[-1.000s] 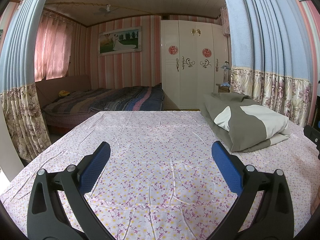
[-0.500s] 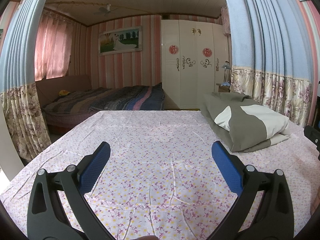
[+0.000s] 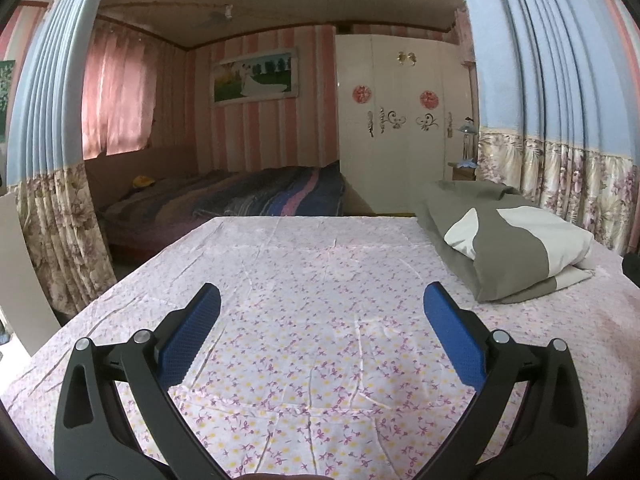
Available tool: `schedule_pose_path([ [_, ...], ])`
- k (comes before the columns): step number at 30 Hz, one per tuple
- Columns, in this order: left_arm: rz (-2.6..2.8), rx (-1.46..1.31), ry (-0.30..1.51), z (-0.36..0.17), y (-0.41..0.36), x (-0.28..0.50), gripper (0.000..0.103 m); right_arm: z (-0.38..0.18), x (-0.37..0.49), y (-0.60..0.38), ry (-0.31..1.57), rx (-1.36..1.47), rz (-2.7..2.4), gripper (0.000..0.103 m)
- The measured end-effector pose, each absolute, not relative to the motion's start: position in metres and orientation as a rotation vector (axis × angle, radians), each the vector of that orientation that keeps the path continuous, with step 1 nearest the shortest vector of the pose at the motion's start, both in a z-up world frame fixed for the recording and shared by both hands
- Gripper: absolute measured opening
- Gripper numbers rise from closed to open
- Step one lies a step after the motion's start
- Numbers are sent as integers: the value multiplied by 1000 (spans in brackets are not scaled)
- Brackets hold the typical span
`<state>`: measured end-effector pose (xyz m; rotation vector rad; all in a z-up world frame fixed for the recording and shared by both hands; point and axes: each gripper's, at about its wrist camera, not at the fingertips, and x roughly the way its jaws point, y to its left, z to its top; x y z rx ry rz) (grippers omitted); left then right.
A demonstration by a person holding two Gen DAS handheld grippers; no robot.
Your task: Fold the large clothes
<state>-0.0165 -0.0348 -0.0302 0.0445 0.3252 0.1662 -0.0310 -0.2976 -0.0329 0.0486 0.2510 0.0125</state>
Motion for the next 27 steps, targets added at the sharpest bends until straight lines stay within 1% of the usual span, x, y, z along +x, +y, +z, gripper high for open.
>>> schedule_pose_path([
  [6,184,33,336,-30,-32,-15,100,-33,-30,-298,252,48,13,101],
  [13,163,47,301,-28,-36,-21,100,-33,-31,-298,251,48,13,101],
  [17,166,37,314,-28,-37,-20,100,-33,-31,-298,252,48,14,101],
  [21,176,20,364,-31,-35,-12,100,-33,-30,-298,251,48,14,101],
  [27,117,34,329,-29,-40,-20,100,-33,-31,-298,253,47,14,101],
])
